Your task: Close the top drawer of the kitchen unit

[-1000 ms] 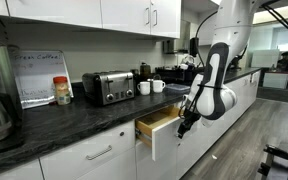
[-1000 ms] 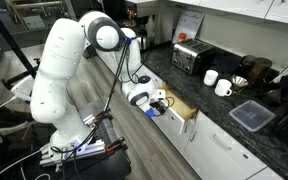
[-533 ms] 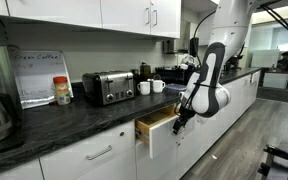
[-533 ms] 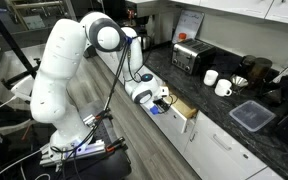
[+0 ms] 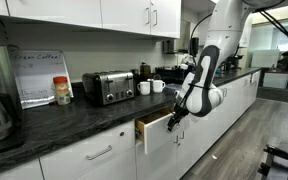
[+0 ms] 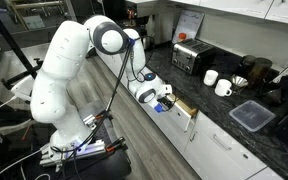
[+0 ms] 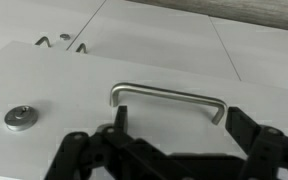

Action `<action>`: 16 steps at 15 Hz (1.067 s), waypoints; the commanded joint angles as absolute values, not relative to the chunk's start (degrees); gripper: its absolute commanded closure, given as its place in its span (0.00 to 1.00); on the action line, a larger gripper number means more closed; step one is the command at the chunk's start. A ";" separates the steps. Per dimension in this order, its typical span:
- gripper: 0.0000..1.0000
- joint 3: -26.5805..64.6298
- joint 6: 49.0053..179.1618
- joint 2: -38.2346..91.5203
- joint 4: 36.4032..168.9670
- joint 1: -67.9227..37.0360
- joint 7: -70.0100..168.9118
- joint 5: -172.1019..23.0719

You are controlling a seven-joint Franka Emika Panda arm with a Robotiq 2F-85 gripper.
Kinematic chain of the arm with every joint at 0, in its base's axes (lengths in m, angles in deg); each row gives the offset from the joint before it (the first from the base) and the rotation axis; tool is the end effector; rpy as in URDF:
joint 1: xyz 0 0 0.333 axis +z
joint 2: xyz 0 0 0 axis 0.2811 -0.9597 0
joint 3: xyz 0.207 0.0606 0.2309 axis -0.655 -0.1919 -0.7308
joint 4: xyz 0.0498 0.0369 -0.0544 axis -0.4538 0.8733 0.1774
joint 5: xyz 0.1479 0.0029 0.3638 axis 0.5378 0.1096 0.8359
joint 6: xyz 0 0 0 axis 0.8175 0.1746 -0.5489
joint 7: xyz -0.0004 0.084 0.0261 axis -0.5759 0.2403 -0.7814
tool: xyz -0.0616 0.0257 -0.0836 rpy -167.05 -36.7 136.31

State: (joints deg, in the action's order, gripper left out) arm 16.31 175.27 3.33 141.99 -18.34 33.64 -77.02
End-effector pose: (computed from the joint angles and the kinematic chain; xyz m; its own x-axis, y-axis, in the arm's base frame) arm 0.5269 -0.0200 0.0942 0.8855 0.2429 0.3960 0.2183 -0.9700 0.1070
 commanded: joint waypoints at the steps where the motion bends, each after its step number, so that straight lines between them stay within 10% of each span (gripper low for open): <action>1: 0.00 16.45 176.96 0.57 138.59 -18.17 33.86 -78.78; 16: 0.00 16.39 177.77 -4.53 129.77 -16.99 33.50 -80.23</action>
State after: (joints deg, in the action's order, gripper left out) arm 16.24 176.50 -2.71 132.66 -17.41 33.63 -78.59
